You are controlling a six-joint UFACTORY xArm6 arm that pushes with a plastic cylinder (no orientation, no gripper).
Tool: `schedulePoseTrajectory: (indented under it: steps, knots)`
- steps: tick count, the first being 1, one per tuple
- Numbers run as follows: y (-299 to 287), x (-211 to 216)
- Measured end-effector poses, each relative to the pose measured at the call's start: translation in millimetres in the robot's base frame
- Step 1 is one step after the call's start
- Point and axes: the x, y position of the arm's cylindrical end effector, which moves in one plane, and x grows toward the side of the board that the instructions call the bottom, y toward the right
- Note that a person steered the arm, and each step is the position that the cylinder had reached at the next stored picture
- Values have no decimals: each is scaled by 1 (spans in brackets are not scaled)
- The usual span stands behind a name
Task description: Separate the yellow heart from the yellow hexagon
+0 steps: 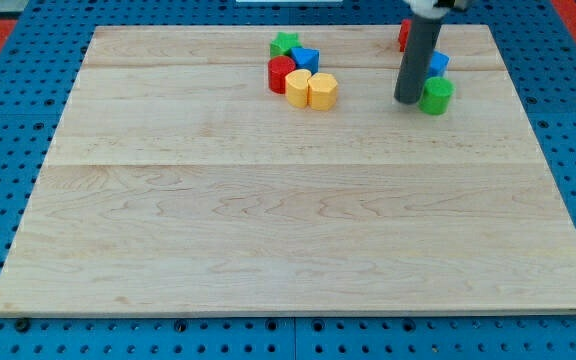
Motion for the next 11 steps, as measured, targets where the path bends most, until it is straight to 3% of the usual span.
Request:
schedulePoseTrajectory:
  steps: [1, 2, 3, 4, 5, 7, 9, 11]
  knots:
    - [-41, -60]
    - [-99, -61]
    - [-157, 1]
    - [-152, 37]
    - [-148, 24]
    - [-82, 82]
    - [-121, 122]
    - [-45, 103]
